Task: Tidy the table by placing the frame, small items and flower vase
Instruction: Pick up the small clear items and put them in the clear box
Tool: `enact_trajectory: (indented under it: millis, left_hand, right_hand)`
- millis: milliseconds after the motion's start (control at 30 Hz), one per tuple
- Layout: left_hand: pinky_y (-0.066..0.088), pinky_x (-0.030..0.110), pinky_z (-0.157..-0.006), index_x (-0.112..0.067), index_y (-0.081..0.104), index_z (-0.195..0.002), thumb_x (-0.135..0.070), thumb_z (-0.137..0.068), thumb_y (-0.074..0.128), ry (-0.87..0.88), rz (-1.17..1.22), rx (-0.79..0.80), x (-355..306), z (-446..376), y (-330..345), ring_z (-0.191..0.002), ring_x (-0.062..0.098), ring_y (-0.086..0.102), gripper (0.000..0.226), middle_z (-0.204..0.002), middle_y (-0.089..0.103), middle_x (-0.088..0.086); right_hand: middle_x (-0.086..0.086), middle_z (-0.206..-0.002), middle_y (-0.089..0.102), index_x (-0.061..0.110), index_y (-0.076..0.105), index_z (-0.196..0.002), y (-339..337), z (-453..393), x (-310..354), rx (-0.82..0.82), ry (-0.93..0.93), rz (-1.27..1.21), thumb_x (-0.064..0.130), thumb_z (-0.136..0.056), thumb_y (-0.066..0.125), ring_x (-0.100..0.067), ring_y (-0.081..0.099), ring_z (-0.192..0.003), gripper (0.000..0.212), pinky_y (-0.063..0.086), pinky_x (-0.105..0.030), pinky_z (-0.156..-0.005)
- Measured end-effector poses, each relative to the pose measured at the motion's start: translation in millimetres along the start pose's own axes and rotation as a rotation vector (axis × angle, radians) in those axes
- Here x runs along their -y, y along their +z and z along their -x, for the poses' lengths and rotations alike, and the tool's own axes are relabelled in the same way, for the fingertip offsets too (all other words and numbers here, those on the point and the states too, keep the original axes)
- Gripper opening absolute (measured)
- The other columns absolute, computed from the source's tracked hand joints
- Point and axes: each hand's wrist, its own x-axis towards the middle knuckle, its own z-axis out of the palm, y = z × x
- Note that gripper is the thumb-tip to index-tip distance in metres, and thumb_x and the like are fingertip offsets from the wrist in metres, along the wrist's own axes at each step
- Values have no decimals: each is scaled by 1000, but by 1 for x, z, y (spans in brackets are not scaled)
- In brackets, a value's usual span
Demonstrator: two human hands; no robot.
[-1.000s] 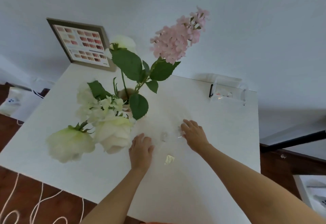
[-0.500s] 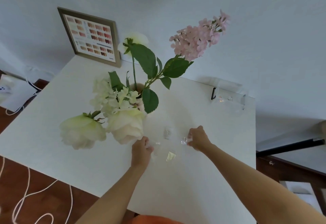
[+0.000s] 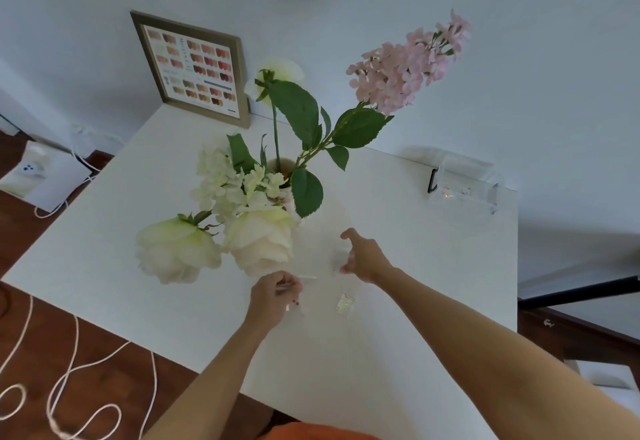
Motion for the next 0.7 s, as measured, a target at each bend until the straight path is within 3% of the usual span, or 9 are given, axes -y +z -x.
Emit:
enact_trajectory:
  millis: [167, 300, 400, 500, 700]
  left_hand:
    - [52, 13, -51, -11, 67, -78, -9, -77, 73, 51, -75, 150, -10, 13, 31, -57, 13, 65, 6, -76, 68, 5]
    - [43, 4, -58, -7, 67, -91, -8, -71, 76, 70, -200, 133, -15, 15, 62, -72, 14, 58, 22, -85, 65, 4]
    - [46, 17, -74, -9, 64, -99, -9, -69, 77, 64, -271, 90, -22, 15, 78, -83, 17, 57, 33, -95, 60, 5]
    - [48, 31, -75, -10, 61, -93, -10, -69, 74, 63, -356, 36, -29, 16, 89, -85, 25, 59, 28, -92, 54, 4]
    - [49, 32, -77, -15, 62, -99, -17, -77, 68, 50, -557, 34, -36, 9, 105, -97, 25, 60, 23, -107, 57, 7]
  right_hand:
    - [-13, -108, 62, 24, 47, -121, 7, -2, -6, -34, 14, 97, 21, -74, 78, -29, 61, -92, 57, 54, -39, -81]
    - [-11, -114, 55, 16, 62, -108, 6, -4, -7, -50, 11, 154, 28, -78, 75, -27, 57, -101, 35, 49, -36, -86]
    - [-12, -114, 55, 9, 68, -100, 2, -4, -11, -55, 43, 148, 27, -80, 72, -28, 59, -101, 27, 52, -36, -86]
    - [-11, -104, 65, 4, 69, -92, -3, 0, -22, -91, 72, 76, 26, -78, 74, -26, 62, -97, 26, 50, -31, -76]
    - [-5, -76, 58, 11, 56, -68, -39, 14, -62, -277, 207, -162, 22, -78, 70, -24, 57, -77, 21, 40, -25, -63]
